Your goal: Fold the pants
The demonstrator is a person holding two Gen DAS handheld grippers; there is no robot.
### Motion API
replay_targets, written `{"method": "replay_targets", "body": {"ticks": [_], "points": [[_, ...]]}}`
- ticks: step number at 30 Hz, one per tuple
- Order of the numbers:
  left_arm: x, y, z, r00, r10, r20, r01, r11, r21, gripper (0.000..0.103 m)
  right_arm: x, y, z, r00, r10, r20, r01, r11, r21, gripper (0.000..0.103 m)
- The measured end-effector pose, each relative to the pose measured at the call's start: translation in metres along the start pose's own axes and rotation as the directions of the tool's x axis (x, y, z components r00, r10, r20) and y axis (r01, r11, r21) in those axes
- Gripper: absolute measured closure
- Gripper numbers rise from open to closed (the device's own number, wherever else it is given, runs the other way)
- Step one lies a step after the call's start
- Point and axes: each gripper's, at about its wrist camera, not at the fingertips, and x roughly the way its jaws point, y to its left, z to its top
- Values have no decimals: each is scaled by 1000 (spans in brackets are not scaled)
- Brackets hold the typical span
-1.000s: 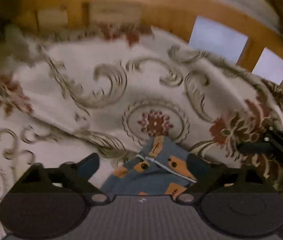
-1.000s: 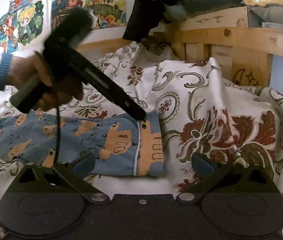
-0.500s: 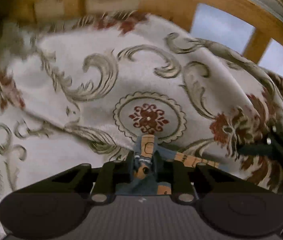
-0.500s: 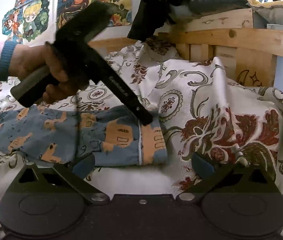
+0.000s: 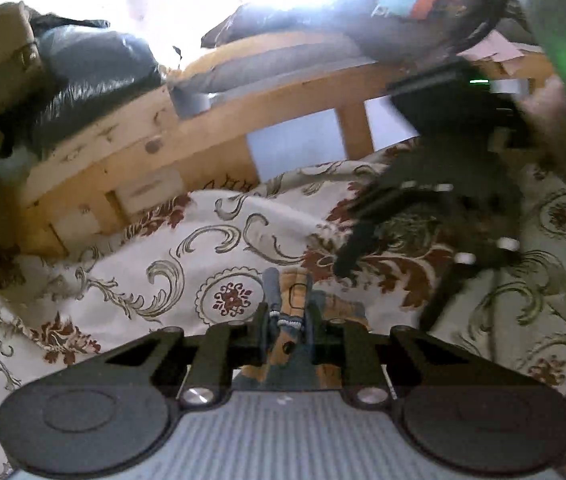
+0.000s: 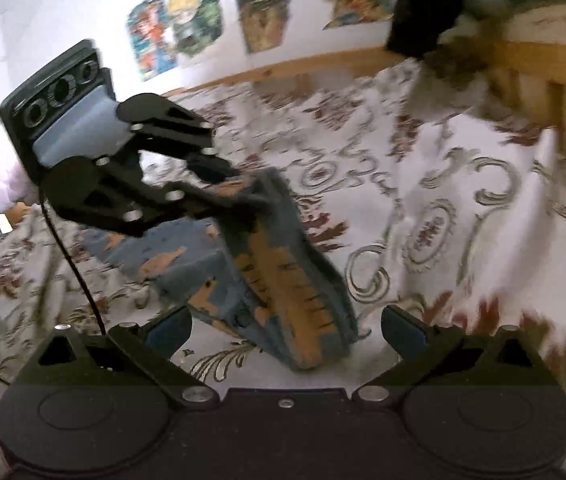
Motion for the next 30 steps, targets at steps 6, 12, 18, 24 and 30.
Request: {"method": "replay_targets", "body": {"ticks": [6, 12, 18, 24, 30], "points": [[-7, -3, 7, 1000, 20, 23, -21, 999, 48, 84, 33, -36, 18, 987, 146, -72, -140, 987, 78, 16], [0, 2, 10, 999, 38, 27, -39, 998, 57, 84, 35, -45, 14, 984, 159, -75, -143, 973, 183, 92], [47, 30, 7, 997, 76, 25, -73, 991, -110, 84, 3, -41, 4, 999, 48, -12, -38, 905, 424, 93], [130, 36, -25, 996, 56, -68, -73, 953, -293, 76, 13, -53, -14, 996, -84, -43, 94, 843, 529, 93], [113, 71, -50, 995, 97, -6, -85, 836, -542, 38, 13, -40, -21, 989, -143, -27, 137, 855, 500, 93]]}}
